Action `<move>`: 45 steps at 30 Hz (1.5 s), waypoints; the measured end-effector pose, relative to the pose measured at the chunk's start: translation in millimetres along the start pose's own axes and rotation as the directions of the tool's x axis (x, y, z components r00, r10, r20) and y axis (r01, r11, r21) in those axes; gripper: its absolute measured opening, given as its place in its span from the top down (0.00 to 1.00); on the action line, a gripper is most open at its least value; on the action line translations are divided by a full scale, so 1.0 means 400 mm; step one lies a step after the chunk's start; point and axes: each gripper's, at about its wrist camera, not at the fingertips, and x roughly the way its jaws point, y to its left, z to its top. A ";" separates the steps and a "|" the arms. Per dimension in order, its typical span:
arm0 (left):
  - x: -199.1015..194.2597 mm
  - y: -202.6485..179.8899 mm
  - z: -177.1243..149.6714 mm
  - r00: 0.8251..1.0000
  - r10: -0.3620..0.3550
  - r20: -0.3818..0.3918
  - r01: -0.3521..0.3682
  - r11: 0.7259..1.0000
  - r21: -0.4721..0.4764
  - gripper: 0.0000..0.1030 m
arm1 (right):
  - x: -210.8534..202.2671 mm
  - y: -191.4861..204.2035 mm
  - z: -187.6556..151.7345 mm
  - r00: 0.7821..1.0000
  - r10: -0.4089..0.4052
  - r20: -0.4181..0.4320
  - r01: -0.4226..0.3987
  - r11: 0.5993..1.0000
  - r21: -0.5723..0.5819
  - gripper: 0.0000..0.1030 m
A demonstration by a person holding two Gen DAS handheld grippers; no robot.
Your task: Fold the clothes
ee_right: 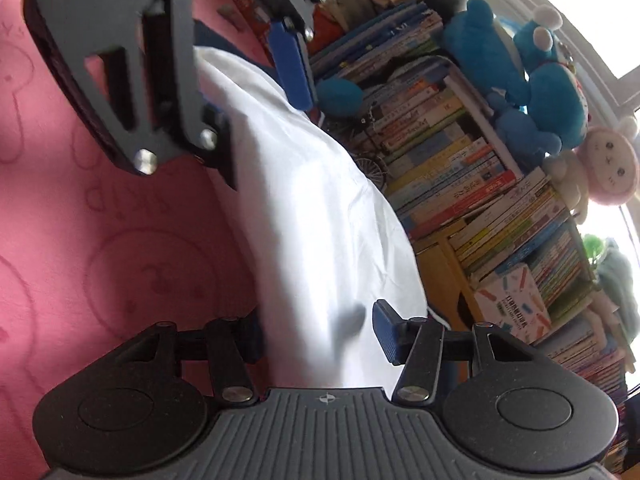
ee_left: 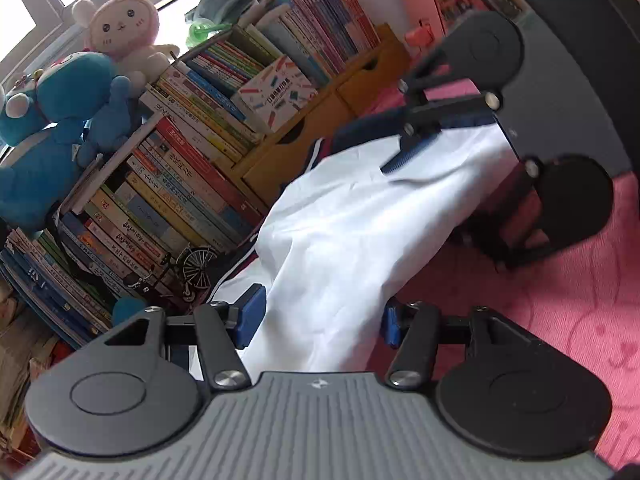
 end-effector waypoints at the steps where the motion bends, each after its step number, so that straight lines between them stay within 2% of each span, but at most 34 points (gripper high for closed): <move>1: 0.005 -0.007 -0.012 1.000 0.019 -0.019 -0.018 0.999 0.051 0.41 | 0.011 -0.006 -0.006 1.000 -0.009 -0.014 0.008 1.000 -0.020 0.53; 3: 0.023 -0.018 -0.057 0.993 0.095 -0.075 -0.080 0.979 0.188 0.40 | 0.025 -0.018 -0.021 0.999 -0.026 -0.039 0.023 0.998 -0.055 0.55; 5: 0.048 -0.010 -0.108 0.980 0.144 -0.136 -0.104 0.958 0.268 0.41 | 0.024 -0.020 -0.049 0.998 -0.041 -0.057 0.035 0.994 -0.103 0.57; 10: 0.079 0.041 -0.145 0.966 0.177 -0.187 -0.135 0.966 0.219 0.44 | 0.033 -0.019 -0.126 0.991 -0.080 -0.106 0.055 0.973 -0.223 0.57; 12: 0.095 0.049 -0.147 0.961 0.192 -0.198 -0.152 0.968 0.199 0.50 | 0.047 -0.021 -0.148 0.988 -0.091 -0.125 0.061 0.971 -0.230 0.61; 13: 0.106 0.044 -0.146 0.958 0.202 -0.206 -0.161 0.967 0.196 0.62 | 0.056 -0.025 -0.155 0.987 -0.093 -0.133 0.062 0.974 -0.216 0.65; 14: 0.116 0.033 -0.145 0.954 0.207 -0.216 -0.162 0.965 0.207 0.75 | 0.065 -0.025 -0.154 0.985 -0.077 -0.153 0.046 0.979 -0.199 0.77; 15: 0.122 0.016 -0.144 0.948 0.230 -0.218 -0.175 0.954 0.245 0.80 | 0.073 -0.025 -0.154 0.983 -0.064 -0.171 0.032 0.982 -0.185 0.83; 17: 0.119 -0.002 -0.143 0.941 0.261 -0.216 -0.192 0.936 0.295 0.85 | 0.058 -0.013 -0.157 0.983 -0.110 -0.144 0.072 0.967 -0.244 0.92; 22: 0.038 0.010 -0.144 0.934 0.300 -0.194 -0.220 0.911 0.348 0.87 | -0.001 -0.031 -0.177 0.976 -0.204 -0.072 0.170 0.929 -0.330 0.93; 25: -0.039 0.027 -0.148 0.929 0.321 -0.184 -0.239 0.901 0.363 0.87 | -0.065 -0.063 -0.203 0.972 -0.227 -0.056 0.198 0.928 -0.317 0.93; 30: -0.157 0.023 -0.144 0.933 0.308 -0.184 -0.250 0.926 0.283 0.87 | -0.188 -0.066 -0.231 0.977 -0.212 -0.030 0.197 0.946 -0.258 0.93; 34: -0.181 -0.036 -0.172 0.939 0.260 -0.225 -0.196 0.942 0.273 0.86 | -0.224 -0.043 -0.259 0.980 -0.194 -0.047 0.177 0.955 -0.240 0.93; 39: -0.171 -0.081 -0.222 0.928 0.235 -0.290 -0.154 0.949 0.275 0.86 | -0.247 -0.014 -0.300 0.982 -0.171 -0.085 0.148 0.964 -0.222 0.93; 45: -0.176 -0.067 -0.263 0.904 0.245 -0.349 -0.169 0.957 0.235 0.84 | -0.274 0.022 -0.348 0.981 -0.142 -0.130 0.114 0.973 -0.199 0.93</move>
